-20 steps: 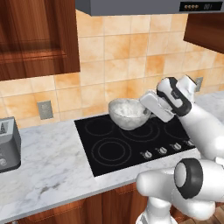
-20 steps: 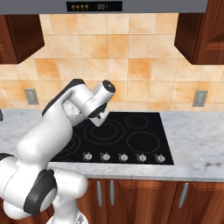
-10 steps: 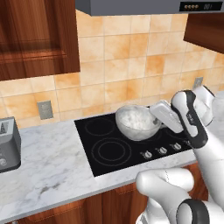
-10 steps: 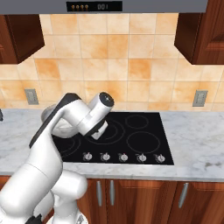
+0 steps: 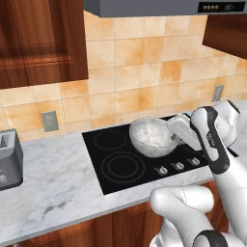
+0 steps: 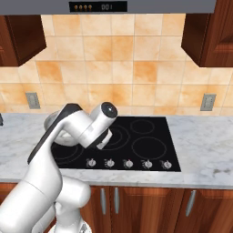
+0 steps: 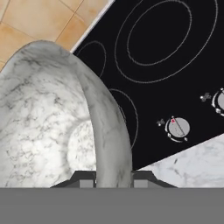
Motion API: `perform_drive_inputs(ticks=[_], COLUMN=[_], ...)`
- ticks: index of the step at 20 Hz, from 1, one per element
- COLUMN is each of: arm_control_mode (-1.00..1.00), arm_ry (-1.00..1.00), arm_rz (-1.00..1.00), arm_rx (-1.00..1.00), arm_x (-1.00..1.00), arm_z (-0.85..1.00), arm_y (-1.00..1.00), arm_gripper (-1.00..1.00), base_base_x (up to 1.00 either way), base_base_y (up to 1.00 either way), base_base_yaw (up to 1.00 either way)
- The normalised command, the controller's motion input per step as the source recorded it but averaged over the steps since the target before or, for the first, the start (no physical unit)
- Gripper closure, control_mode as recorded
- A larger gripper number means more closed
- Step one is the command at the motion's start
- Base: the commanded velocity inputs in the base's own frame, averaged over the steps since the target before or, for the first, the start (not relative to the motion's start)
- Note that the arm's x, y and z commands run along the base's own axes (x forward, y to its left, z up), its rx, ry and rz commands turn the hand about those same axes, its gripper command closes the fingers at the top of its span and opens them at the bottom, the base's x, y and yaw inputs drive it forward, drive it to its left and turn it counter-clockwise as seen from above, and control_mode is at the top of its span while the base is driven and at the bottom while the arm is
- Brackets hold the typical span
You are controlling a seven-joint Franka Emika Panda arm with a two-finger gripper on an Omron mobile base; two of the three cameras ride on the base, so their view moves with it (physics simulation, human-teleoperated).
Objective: Pick the cup and bowl from the counter and place them on the counter next to the sink.
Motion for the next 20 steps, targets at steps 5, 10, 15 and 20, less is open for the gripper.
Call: perform_drive_inputs(ticks=[5, 10, 15, 20], arm_control_mode=[1.00, 1.00, 1.00, 1.00], arm_ry=[0.00, 0.00, 0.00, 0.00], arm_rz=[0.00, 0.00, 0.00, 0.00], arm_rx=[0.00, 0.00, 0.00, 0.00], arm_x=[0.00, 0.00, 0.00, 0.00], arm_z=[0.00, 0.00, 0.00, 0.00], arm_y=[0.00, 0.00, 0.00, 0.00], arm_gripper=[1.00, 1.00, 1.00, 1.00], base_base_x=[0.00, -0.49, -0.91, -0.26], base_base_y=[0.00, 0.00, 0.00, -0.09], base_base_yaw=[0.00, -0.02, -0.18, -0.71])
